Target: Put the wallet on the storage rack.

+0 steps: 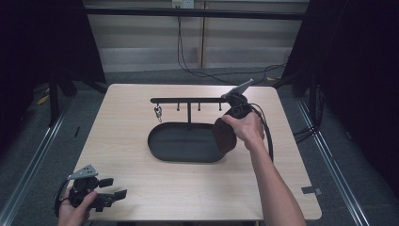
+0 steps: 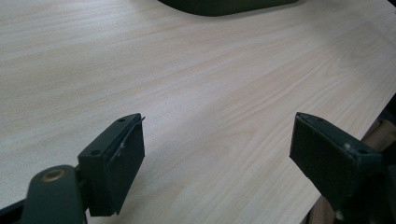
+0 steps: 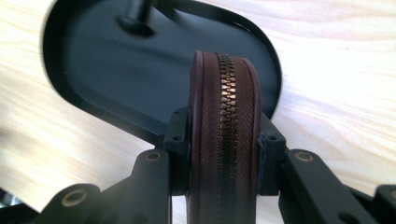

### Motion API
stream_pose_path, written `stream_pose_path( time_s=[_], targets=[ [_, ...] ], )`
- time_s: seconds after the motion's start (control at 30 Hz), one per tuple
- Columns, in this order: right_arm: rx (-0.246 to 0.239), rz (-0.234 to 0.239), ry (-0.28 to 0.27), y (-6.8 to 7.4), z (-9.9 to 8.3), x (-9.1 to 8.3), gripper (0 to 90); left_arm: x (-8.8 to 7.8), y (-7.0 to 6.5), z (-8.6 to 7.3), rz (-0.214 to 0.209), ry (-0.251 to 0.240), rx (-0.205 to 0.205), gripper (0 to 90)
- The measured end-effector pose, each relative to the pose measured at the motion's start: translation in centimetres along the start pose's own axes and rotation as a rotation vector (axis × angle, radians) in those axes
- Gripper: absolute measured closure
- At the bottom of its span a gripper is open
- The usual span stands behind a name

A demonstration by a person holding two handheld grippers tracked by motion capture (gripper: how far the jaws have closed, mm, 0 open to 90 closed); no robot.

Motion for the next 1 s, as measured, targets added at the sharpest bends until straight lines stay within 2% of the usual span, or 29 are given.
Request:
stream_pose_path(
  time_s=[0.17,0.37,0.67,0.77,0.8,1.0],
  targets=[
    [0.008,0.02,-0.039,0.0,0.0,0.0,65.2,0.0,0.0,-0.1,-0.002,0.004,0.006,17.8],
    [0.039,0.067,-0.081,0.3,0.3,0.7,65.3,0.1,-0.1,-0.1,-0.001,0.004,0.01,17.8],
    [0.066,0.108,-0.136,0.4,0.6,2.0,65.3,0.0,0.0,-0.1,-0.003,0.003,0.015,17.8],
    [0.04,0.11,-0.154,0.5,0.6,2.3,65.3,0.0,-0.1,-0.1,-0.009,0.009,0.013,17.8],
    [0.048,0.116,-0.166,0.5,0.6,2.4,65.3,0.1,-0.1,-0.1,-0.006,0.009,0.015,17.8],
    [0.068,0.135,-0.168,0.4,0.4,3.2,65.3,0.1,-0.1,-0.1,-0.008,0.008,0.01,17.8]
  ],
)
Point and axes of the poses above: each handheld gripper's, and its own axes: x roughly forward along the jaws, z roughly out of its top, y roughly to its left, the point moved 9 cm from there along x, roughly forward along the jaws, and after that the axes turned 11 degrees about -x, right-handed, at the moved point
